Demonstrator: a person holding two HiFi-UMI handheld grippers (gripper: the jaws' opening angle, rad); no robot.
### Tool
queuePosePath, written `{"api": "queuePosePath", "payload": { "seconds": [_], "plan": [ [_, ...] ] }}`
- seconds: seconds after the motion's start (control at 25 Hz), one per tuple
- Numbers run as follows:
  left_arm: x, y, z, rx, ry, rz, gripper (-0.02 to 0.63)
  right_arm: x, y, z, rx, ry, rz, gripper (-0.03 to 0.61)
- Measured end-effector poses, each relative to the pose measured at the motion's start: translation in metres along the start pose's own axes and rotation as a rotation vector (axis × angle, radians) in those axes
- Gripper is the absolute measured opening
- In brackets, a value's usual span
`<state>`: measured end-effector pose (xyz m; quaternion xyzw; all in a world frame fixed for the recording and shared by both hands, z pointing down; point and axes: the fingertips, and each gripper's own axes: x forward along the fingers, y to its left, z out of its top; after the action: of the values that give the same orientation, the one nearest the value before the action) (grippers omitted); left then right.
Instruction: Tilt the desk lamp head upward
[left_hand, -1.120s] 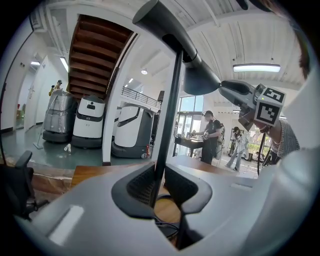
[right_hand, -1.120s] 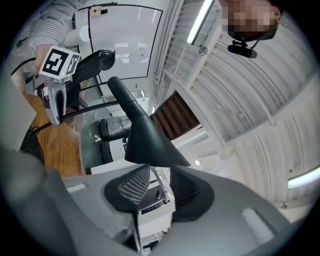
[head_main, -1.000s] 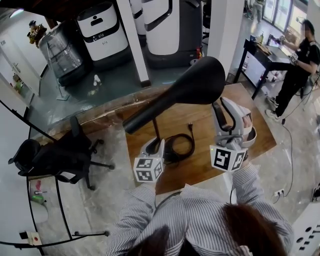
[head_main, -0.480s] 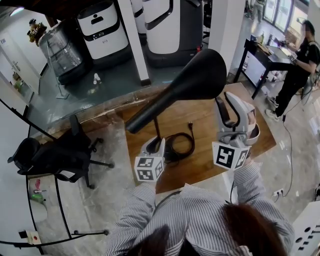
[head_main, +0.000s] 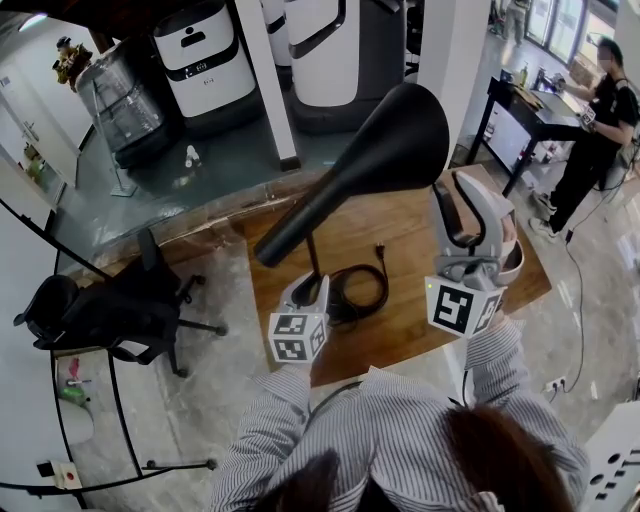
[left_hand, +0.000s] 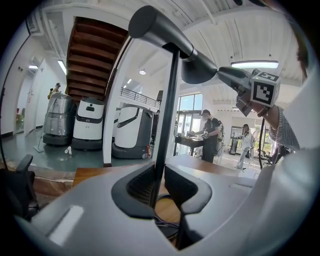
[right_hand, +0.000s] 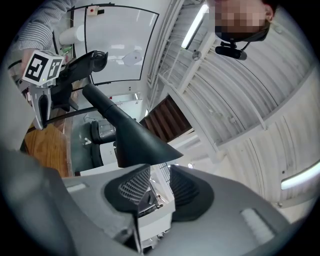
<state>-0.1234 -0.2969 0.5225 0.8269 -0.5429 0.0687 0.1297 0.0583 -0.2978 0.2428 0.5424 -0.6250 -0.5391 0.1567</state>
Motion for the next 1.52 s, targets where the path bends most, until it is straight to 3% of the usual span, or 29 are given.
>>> {"api": "queuePosePath", "payload": {
  "seconds": [0.4,0.52,0.64,0.88,1.04,1.32,1.52],
  "plan": [
    [0.001,-0.001,0.000,0.011,-0.002,0.013,0.057,0.008,-0.022,0.016,0.013,-0.063,-0.059,0.124],
    [0.001,-0.005,0.000,0.005,0.000,-0.010,0.055,0.008,-0.027,0.030,0.019,-0.115,-0.090,0.044],
    [0.000,-0.013,-0.001,0.003,-0.010,-0.020,0.058,0.009,-0.024,0.045,0.020,-0.169,-0.081,0.037],
    [-0.002,-0.010,0.001,-0.054,-0.017,-0.043,0.067,-0.004,-0.009,0.039,0.080,-0.140,-0.045,0.037],
    [-0.004,-0.008,0.002,-0.094,-0.027,-0.040,0.074,-0.021,0.018,0.020,0.172,-0.098,0.038,0.037],
    [-0.026,-0.013,0.010,-0.096,-0.073,0.000,0.077,-0.064,0.120,0.011,0.555,0.001,0.366,0.037],
    [-0.045,-0.036,0.019,-0.065,-0.100,-0.030,0.064,-0.081,0.168,0.029,0.776,0.026,0.502,0.037]
  ]
}}
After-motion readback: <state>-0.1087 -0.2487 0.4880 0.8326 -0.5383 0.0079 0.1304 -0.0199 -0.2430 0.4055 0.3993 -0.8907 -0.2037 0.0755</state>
